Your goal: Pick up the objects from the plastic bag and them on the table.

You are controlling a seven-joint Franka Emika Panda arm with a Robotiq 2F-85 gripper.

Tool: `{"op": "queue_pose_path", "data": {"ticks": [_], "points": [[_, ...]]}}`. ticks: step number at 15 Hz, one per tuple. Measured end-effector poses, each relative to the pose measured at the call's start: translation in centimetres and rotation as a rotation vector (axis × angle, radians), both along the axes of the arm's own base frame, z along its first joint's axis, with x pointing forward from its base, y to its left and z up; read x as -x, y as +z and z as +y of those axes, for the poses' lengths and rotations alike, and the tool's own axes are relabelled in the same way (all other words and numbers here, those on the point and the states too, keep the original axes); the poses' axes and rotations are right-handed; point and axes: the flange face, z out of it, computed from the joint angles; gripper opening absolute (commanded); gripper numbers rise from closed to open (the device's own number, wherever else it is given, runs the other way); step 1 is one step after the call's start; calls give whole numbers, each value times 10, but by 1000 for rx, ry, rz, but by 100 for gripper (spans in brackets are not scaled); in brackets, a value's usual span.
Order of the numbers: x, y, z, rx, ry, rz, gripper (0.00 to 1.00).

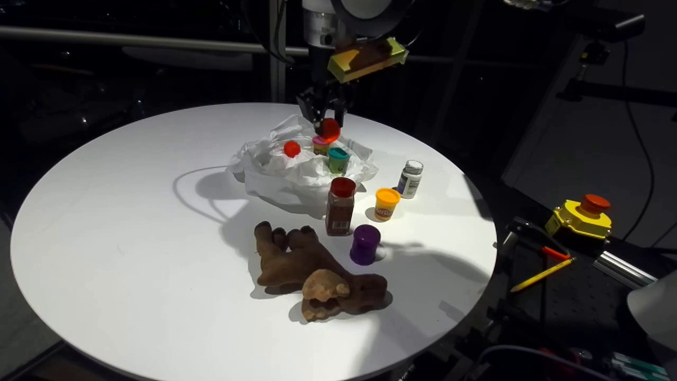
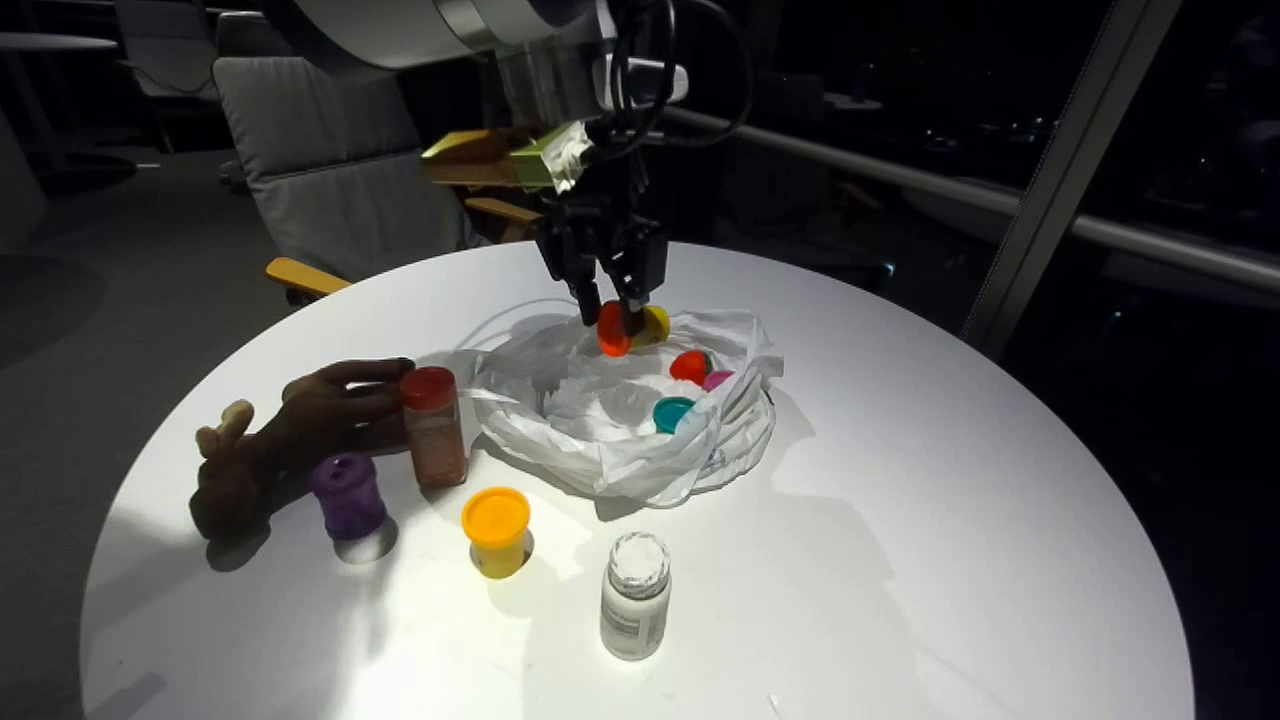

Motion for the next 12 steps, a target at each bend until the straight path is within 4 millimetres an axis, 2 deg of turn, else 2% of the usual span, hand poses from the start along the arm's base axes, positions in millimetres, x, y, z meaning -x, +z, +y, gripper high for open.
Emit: {"op": "queue_pose_path", "data": {"ticks": [3,5,8,12], "points": [[28,14,-12,33,-15,78,27],[51,13,-23,49,-15,155,27],[90,-1,-33,46,61,307,27],[140,-25,-27,36,240,450,27]]}}
